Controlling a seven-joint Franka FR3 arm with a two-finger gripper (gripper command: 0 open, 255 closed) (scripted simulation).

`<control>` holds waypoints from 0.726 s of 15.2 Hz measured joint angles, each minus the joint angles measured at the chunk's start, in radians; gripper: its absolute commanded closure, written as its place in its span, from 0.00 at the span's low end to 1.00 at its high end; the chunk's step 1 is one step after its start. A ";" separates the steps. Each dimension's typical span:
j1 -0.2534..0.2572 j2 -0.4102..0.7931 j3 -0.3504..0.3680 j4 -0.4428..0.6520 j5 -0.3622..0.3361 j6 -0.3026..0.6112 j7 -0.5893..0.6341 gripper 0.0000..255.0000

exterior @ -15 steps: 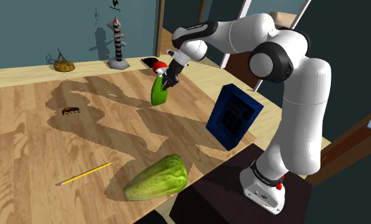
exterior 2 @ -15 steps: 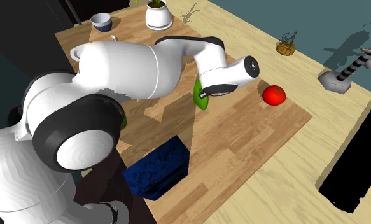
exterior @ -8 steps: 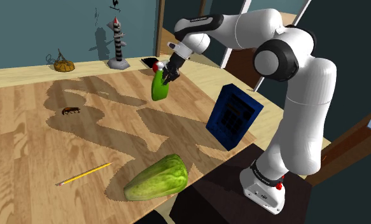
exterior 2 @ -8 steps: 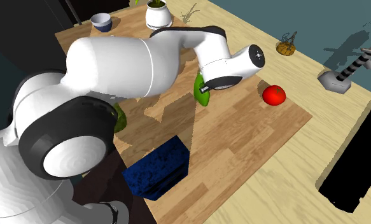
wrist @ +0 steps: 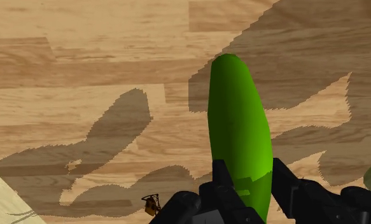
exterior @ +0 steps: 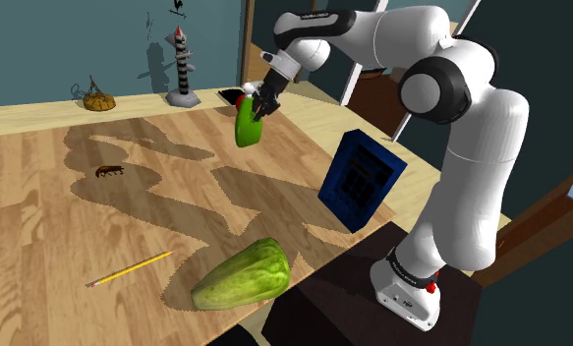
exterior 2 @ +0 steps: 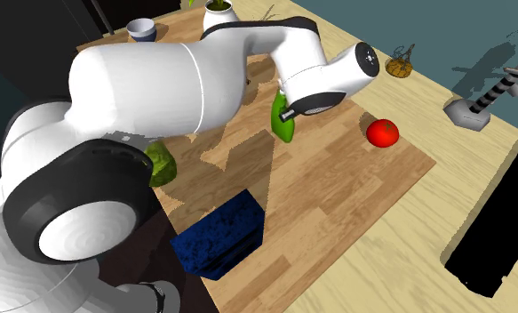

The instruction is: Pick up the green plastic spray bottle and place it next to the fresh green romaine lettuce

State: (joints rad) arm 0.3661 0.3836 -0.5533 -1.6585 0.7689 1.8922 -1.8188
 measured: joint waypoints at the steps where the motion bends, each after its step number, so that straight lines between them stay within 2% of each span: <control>1: 0.001 -0.003 -0.001 0.011 -0.005 -0.010 0.010 1.00; 11: -0.003 -0.035 -0.014 0.096 -0.040 -0.102 0.076 1.00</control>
State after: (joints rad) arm 0.3629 0.3490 -0.5671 -1.5628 0.7285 1.7900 -1.7429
